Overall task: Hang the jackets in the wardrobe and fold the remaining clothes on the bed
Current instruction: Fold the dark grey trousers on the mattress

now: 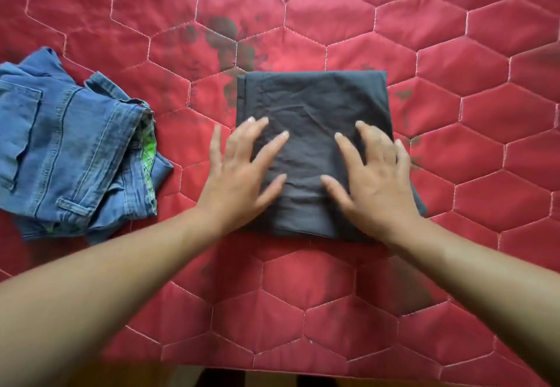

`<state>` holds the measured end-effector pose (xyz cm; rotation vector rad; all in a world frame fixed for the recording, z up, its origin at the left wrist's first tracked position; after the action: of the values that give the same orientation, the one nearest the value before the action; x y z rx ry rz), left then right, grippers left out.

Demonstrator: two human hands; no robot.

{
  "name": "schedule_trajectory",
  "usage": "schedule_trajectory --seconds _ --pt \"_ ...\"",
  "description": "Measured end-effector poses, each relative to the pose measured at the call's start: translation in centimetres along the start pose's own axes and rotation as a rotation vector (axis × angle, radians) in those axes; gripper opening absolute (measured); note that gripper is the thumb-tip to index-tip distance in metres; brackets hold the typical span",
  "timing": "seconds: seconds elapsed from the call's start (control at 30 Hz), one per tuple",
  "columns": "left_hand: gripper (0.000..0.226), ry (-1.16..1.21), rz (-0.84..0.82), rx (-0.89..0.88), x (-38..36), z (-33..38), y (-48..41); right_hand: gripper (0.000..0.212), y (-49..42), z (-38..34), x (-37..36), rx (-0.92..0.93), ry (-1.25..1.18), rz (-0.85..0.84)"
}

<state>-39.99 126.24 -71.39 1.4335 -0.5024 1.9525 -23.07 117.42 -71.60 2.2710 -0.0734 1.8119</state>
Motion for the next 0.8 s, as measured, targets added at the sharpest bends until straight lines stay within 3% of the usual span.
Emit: schedule_trajectory --seconds 0.07,0.17,0.27,0.37,0.43,0.6,0.73,0.8 --pt "0.073 0.0 -0.003 0.107 1.5 -2.0 -5.1 0.07 -4.5 0.4 2.7 0.049 -0.023 0.084" --pt "0.07 0.063 -0.178 0.198 1.2 -3.4 -11.4 0.081 -11.0 2.3 2.8 0.018 0.048 -0.142" --pt "0.053 0.056 -0.249 0.156 1.3 -2.7 -13.1 0.069 -12.3 2.3 2.1 -0.01 0.1 -0.28" --pt "0.043 0.087 -0.45 0.16 0.3 -2.1 -10.5 0.058 -9.2 0.7 1.9 0.019 0.099 -0.317" --pt "0.026 0.091 -0.669 0.137 -1.7 -1.2 -6.6 0.052 -5.8 -0.1 0.4 0.038 0.084 -0.453" --pt "0.028 0.189 -0.951 0.029 -4.2 2.2 2.2 0.026 1.6 -1.1 -3.2 0.036 0.04 -0.841" --pt "0.024 0.175 -0.998 0.024 -1.6 3.4 2.3 0.017 2.6 -1.5 -0.6 -0.026 -0.195 -0.943" --pt "0.019 0.136 -0.854 0.009 2.5 3.8 -1.0 0.02 0.1 -1.0 3.8 -0.028 -0.204 -0.777"
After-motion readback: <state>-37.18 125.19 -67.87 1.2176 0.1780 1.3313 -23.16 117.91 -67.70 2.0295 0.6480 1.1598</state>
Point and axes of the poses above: each hand's wrist, its own y-axis away from the middle knuckle, its own x-axis out of the back of the hand, z = x × y, the point moved 10 cm from there along -y, towards the middle knuckle, and after that the axes turned 3 degrees about x, right-handed, at the moved point
